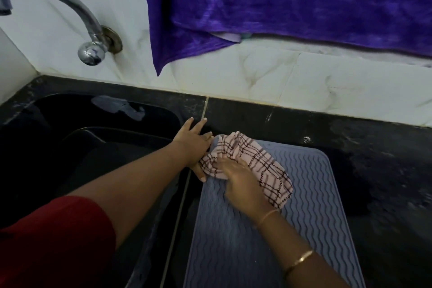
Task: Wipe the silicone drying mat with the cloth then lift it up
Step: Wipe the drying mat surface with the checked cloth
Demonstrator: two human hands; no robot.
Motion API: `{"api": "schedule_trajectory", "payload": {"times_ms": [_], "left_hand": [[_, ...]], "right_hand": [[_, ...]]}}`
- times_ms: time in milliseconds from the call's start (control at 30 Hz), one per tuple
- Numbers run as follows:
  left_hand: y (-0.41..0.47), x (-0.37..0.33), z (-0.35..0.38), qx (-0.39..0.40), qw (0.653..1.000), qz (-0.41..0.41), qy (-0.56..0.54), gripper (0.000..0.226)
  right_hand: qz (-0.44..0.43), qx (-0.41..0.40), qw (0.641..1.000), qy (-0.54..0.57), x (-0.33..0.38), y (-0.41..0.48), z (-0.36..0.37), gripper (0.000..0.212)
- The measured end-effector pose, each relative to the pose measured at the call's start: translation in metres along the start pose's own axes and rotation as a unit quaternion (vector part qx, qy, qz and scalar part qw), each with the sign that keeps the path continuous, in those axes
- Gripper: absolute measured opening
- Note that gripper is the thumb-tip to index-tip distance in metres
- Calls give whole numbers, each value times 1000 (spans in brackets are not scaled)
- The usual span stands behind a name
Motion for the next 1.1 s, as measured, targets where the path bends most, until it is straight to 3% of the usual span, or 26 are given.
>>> {"api": "schedule_trajectory", "payload": {"times_ms": [67,167,267,367,500,567,633,700,800,867,933,1100], "left_hand": [[0,0,3,-6,1000,6,-5,124],[-1,2,7,-2,998,23,-51,128],[0,5,9,10,998,19,-67,130],[2,5,5,9,1000,-1,-8,129],[3,3,2,-5,999,-7,44,107],[2,2,3,10,999,-3,32,119],[2,3,0,46,999,2,18,130],[2,5,-7,77,997,0,32,127],[5,10,-9,110,992,-21,56,117],[6,13,-6,122,990,-32,57,109],[5,15,-6,118,991,-35,59,107],[10,15,-8,86,990,-39,104,102]], "right_hand": [[-3,-16,1000,-23,-5,4,1,64],[66,-84,992,-62,-10,26,-4,64],[108,-85,988,-66,-5,40,-4,63],[61,-43,996,-48,-3,36,-2,57],[-42,-12,999,16,15,-2,3,43],[-45,-8,998,40,14,-15,2,39],[-5,-10,995,97,4,-15,-1,39],[34,-43,989,135,-9,-5,-6,42],[101,-135,980,102,-20,18,-10,49],[137,-123,983,27,-16,34,-8,53],[120,-76,989,-50,-5,37,-1,53],[-30,-19,999,-40,23,-14,9,56]]}}
Point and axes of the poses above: each hand's wrist, its own y-axis towards the middle knuckle, its own z-axis out of the palm, x = y × z, the point moved 7 cm from there along y, towards the middle knuckle, and after that the axes turned 6 degrees about -y, right-handed, at the moved point
